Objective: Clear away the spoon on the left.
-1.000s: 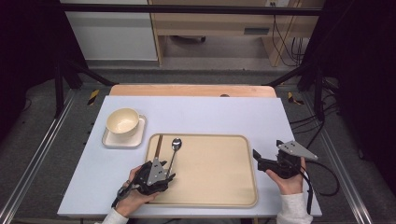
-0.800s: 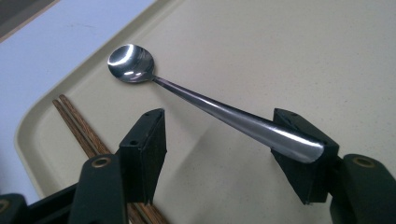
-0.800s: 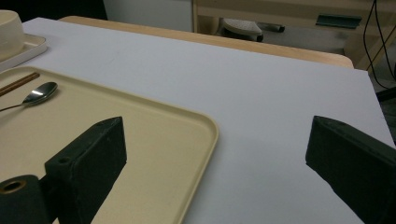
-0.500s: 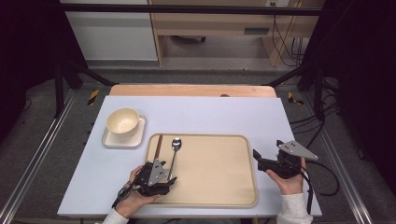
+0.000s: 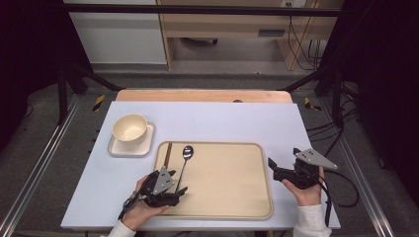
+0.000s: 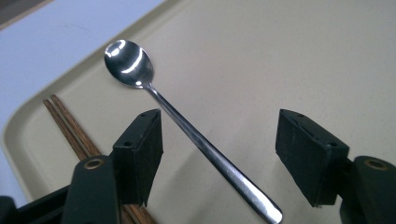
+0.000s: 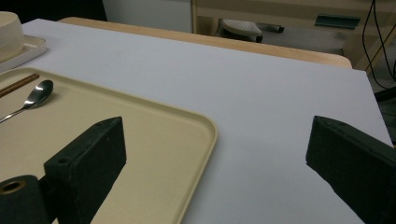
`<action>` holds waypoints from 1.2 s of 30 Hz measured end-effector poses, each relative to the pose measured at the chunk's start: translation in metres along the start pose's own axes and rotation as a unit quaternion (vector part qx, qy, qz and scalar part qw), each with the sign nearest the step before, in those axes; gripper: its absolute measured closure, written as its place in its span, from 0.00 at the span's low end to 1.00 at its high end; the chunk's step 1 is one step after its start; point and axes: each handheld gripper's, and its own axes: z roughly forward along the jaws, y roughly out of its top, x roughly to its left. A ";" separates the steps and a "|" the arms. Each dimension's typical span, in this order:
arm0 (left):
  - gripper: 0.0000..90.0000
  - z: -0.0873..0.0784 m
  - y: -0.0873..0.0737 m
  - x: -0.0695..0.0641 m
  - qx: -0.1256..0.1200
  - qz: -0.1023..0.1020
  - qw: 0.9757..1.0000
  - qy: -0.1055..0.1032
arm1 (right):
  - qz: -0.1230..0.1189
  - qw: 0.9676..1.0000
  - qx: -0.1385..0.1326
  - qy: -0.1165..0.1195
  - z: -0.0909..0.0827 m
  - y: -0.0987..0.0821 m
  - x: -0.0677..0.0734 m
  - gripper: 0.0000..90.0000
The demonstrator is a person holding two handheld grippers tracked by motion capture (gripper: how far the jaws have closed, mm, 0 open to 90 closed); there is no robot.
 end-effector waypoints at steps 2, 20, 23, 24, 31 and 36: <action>0.38 -0.002 0.003 0.002 -0.008 -0.006 1.000 0.001 | 0.000 1.000 0.000 0.000 0.000 0.000 0.000 0.06; 0.85 0.000 0.029 0.020 -0.023 -0.031 0.999 0.000 | -0.003 1.000 0.002 -0.001 0.002 0.000 0.001 0.06; 0.92 0.001 0.036 0.022 -0.028 -0.030 0.999 -0.003 | -0.002 1.000 0.000 -0.002 0.002 0.000 0.001 0.06; 0.94 0.003 0.037 0.023 -0.028 -0.032 0.999 -0.005 | -0.003 1.000 0.001 -0.003 0.002 0.000 0.001 0.06; 1.00 0.020 0.042 0.022 -0.004 -0.012 1.000 -0.012 | -0.002 1.000 0.002 -0.002 0.003 0.000 0.002 0.06; 1.00 0.035 0.038 0.025 0.023 -0.020 0.999 -0.015 | -0.004 1.000 0.001 -0.003 0.003 -0.001 0.002 0.06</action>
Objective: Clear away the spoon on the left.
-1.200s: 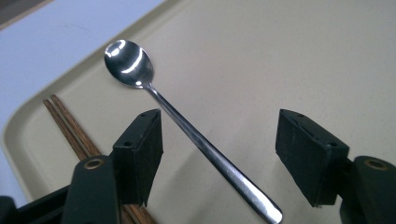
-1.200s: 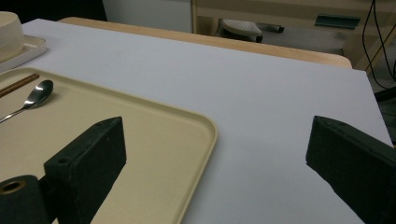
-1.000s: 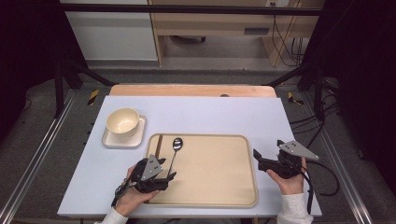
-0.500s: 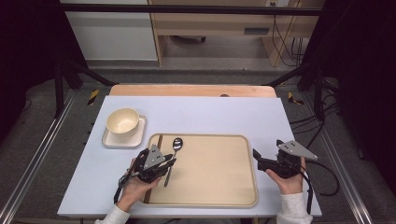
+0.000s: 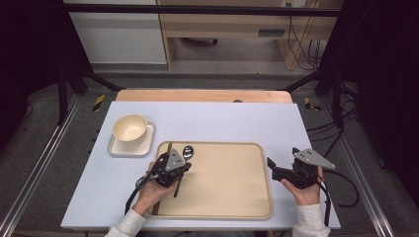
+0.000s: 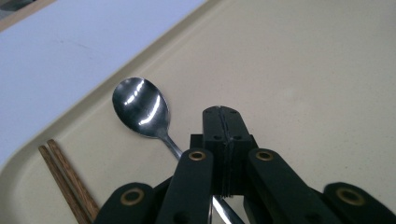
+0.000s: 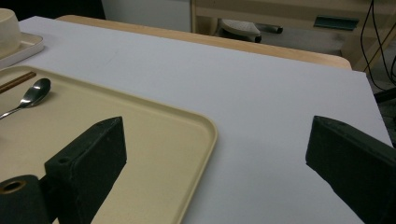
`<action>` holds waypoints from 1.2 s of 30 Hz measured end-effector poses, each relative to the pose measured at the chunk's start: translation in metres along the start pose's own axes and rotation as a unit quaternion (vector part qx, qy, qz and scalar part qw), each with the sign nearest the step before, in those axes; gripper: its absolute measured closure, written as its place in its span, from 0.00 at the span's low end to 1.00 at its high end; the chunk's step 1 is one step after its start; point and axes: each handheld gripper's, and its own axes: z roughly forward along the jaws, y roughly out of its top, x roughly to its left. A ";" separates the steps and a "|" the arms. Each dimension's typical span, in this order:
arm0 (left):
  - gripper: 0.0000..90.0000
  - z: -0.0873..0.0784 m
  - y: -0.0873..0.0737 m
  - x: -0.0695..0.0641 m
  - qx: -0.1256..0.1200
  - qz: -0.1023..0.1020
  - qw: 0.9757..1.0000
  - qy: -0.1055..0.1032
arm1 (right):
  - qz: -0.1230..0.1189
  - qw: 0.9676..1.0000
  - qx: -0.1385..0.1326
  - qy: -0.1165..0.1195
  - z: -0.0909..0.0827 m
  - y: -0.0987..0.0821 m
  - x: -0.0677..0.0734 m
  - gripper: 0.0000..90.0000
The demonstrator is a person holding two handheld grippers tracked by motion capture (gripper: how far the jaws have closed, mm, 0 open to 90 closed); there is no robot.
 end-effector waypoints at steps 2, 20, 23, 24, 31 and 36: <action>1.00 0.001 0.000 0.000 0.004 -0.001 1.000 0.000 | 0.002 1.000 0.000 0.001 0.000 0.000 0.000 0.06; 1.00 0.018 -0.010 0.005 0.039 -0.011 0.999 0.023 | -0.004 1.000 0.004 0.002 0.002 0.000 0.003 0.06; 1.00 0.016 -0.011 0.007 0.043 -0.010 0.999 0.027 | -0.006 1.000 0.004 0.003 0.002 0.000 0.003 0.06; 1.00 0.016 -0.012 0.008 0.041 -0.014 0.999 0.033 | -0.005 1.000 0.003 0.002 0.002 0.000 0.003 0.06; 1.00 0.015 -0.013 0.009 0.045 -0.023 0.998 0.046 | -0.005 1.000 0.001 0.004 0.002 0.000 0.003 0.07; 1.00 0.015 -0.013 0.010 0.045 -0.029 0.997 0.050 | -0.006 1.000 0.002 0.003 0.002 0.000 0.003 0.07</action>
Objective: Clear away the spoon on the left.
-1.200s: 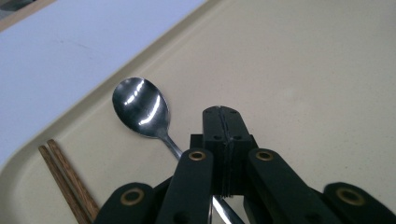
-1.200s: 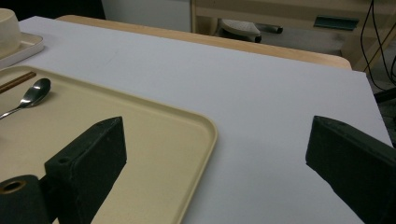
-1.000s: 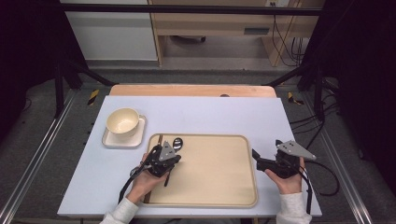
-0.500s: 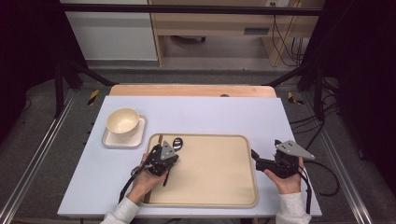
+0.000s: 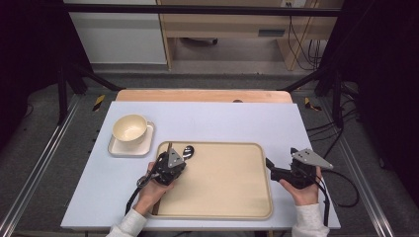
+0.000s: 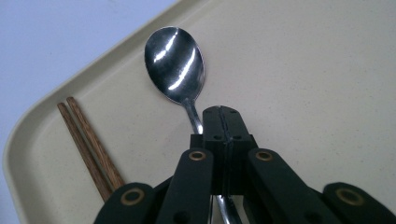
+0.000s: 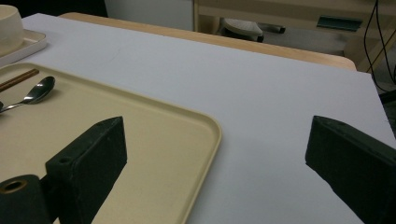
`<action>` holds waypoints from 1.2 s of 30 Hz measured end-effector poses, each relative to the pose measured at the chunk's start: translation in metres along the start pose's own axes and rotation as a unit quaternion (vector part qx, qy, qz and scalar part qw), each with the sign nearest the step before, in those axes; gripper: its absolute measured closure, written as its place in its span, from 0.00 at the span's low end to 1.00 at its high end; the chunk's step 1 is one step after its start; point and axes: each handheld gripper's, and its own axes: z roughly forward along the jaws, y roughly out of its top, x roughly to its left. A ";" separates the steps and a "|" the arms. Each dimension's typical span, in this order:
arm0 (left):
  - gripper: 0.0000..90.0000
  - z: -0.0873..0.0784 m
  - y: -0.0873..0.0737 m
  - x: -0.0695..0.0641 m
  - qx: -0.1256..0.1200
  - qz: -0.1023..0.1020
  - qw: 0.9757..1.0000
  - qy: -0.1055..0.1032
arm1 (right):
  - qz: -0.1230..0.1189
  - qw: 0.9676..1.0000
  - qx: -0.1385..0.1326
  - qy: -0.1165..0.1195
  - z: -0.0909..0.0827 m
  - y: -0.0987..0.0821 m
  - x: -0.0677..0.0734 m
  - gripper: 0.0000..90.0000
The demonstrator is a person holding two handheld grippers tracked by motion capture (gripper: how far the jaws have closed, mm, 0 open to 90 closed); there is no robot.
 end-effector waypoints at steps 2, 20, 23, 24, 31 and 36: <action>1.00 0.000 0.000 0.002 0.005 -0.003 1.000 0.001 | 0.000 1.000 0.000 0.001 0.000 0.000 0.000 0.07; 1.00 -0.003 -0.002 0.009 0.014 -0.020 1.000 0.015 | -0.001 1.000 -0.001 0.002 0.000 0.000 0.000 0.07; 1.00 -0.004 -0.003 0.011 0.014 -0.023 0.999 0.019 | -0.003 1.000 -0.002 0.002 0.000 0.000 0.000 0.07; 1.00 -0.004 -0.004 0.011 0.014 -0.024 0.999 0.019 | -0.002 1.000 -0.002 0.001 0.000 0.000 0.000 0.07; 1.00 -0.005 -0.005 0.012 0.014 -0.027 0.999 0.023 | -0.001 1.000 -0.001 0.002 0.000 0.000 0.000 0.07; 1.00 -0.005 -0.005 0.013 0.016 -0.026 0.999 0.024 | -0.002 1.000 -0.001 0.002 0.000 0.000 0.000 0.07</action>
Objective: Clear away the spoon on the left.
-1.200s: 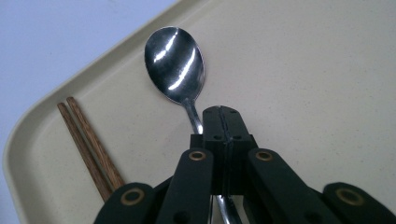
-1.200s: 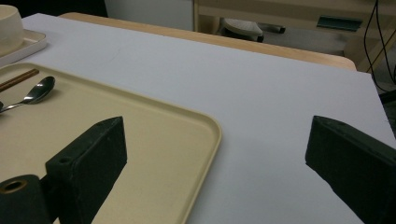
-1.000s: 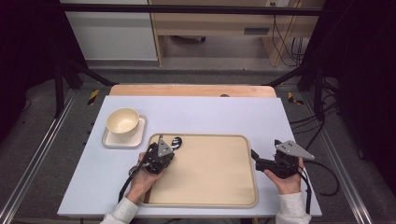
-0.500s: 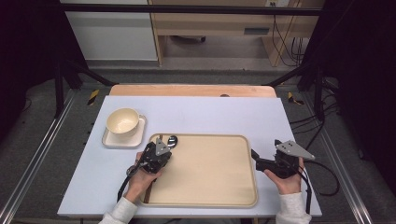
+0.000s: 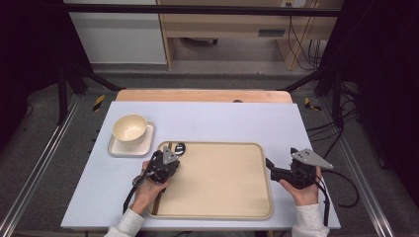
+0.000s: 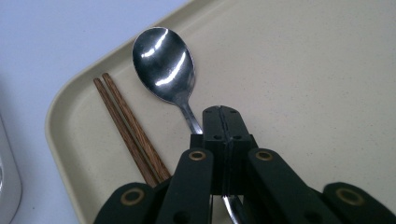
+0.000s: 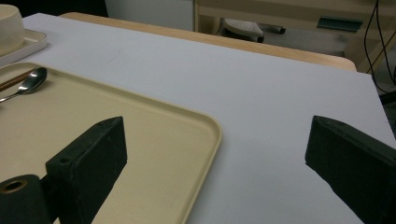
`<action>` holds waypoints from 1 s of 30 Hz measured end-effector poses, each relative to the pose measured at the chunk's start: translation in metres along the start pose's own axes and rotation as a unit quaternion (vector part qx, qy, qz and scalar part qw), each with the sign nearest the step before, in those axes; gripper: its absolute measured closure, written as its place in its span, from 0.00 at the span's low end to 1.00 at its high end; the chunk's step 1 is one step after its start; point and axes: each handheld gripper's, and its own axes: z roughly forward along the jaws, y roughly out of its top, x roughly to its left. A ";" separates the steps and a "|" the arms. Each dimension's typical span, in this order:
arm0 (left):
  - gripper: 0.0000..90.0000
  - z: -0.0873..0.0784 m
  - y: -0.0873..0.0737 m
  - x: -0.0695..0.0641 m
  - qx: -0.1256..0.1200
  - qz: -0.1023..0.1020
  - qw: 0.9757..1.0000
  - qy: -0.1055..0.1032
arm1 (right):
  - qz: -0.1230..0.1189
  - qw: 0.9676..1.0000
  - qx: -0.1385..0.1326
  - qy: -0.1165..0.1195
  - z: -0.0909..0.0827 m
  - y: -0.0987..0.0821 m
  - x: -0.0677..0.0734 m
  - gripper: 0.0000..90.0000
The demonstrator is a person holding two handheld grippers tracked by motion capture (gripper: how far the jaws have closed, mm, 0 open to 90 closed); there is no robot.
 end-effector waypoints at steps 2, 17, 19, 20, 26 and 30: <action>1.00 0.000 0.000 0.000 -0.001 -0.001 1.000 0.002 | 0.001 1.000 0.000 0.000 0.000 0.000 0.000 0.07; 0.98 -0.022 0.004 0.001 -0.048 -0.011 0.999 -0.023 | 0.001 1.000 0.002 -0.002 0.000 0.000 -0.001 0.06; 0.96 -0.030 0.005 0.003 -0.064 -0.015 0.998 -0.022 | 0.002 1.000 0.001 -0.002 0.000 0.000 -0.001 0.06; 0.94 -0.034 0.005 0.004 -0.069 -0.018 0.997 -0.024 | 0.003 1.000 0.001 -0.003 0.000 0.000 -0.001 0.06; 0.84 -0.054 0.007 0.014 -0.102 -0.030 0.994 -0.016 | 0.003 1.000 0.002 -0.004 0.000 0.000 -0.001 0.06; 0.76 -0.069 0.006 0.024 -0.127 -0.037 0.991 -0.003 | 0.004 1.000 0.003 -0.006 0.000 0.000 -0.001 0.06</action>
